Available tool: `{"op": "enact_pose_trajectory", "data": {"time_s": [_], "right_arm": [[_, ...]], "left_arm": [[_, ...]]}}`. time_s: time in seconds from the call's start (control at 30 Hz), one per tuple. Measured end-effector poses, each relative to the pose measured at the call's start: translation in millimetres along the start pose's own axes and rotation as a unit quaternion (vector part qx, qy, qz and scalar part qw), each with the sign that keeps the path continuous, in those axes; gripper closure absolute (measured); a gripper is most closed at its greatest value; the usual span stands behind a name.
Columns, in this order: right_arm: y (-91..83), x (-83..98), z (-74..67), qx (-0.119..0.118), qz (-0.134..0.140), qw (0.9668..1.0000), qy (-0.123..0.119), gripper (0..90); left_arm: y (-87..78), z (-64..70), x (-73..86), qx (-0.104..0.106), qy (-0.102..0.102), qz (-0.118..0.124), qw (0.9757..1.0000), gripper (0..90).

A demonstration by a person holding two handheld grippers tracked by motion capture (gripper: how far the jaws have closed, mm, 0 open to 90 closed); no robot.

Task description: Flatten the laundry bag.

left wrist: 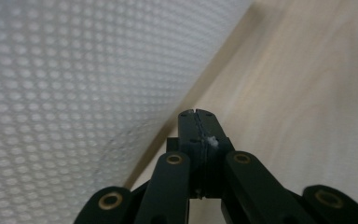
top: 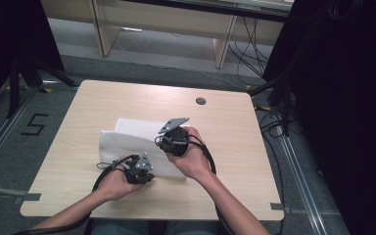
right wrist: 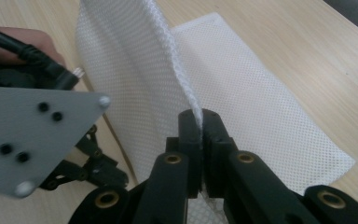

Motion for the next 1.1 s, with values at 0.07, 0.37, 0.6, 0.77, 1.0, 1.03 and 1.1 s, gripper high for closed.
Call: {"op": "enact_pose_trajectory", "data": {"time_s": [0.07, 0.37, 0.6, 0.77, 1.0, 1.03, 1.1], "right_arm": [[-0.5, 0.1, -0.4, 0.0, 0.0, 1.0, -0.002, 89.0], [-4.0, -0.8, -6.5, -0.001, -0.003, 1.0, -0.008, 88.8], [-4.4, -0.6, -8.1, 0.001, 0.002, 0.9998, -0.02, 88.8], [-2.3, 1.9, -9.4, -0.007, 0.007, 0.9992, -0.038, 88.8], [-0.1, 9.2, -12.6, -0.012, -0.001, 0.9993, -0.036, 88.7], [-0.8, 10.3, -14.6, -0.012, -0.006, 0.9997, -0.021, 88.7], [-0.9, 12.4, -17.5, -0.015, -0.017, 0.9997, -0.011, 88.7]], "left_arm": [[0.7, -2.3, 0.3, -0.003, -0.006, 0.003, 1.0, 89.3], [6.4, -17.0, -1.0, -0.012, -0.021, 0.017, 0.9996, 89.3], [4.2, -21.6, -1.8, -0.029, -0.018, 0.025, 0.9991, 88.9], [-10.3, -18.1, 3.4, -0.02, -0.021, 0.028, 0.9992, 87.3], [-51.0, -20.7, 23.9, -0.03, -0.047, 0.051, 0.9971, 85.5], [-59.1, -21.6, 28.1, -0.036, -0.057, 0.057, 0.9961, 85.4], [-66.0, -21.5, 32.6, -0.047, -0.056, 0.059, 0.9956, 84.8]]}}
Point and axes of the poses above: each handheld gripper's, and its own axes: y roughly forward along the jaws, x roughly out of its underside, z roughly to its right, the point moved 1 cm from there along y, roughly forward along the jaws, and after that the axes turned 5 degrees about y, right-handed, at the moved point
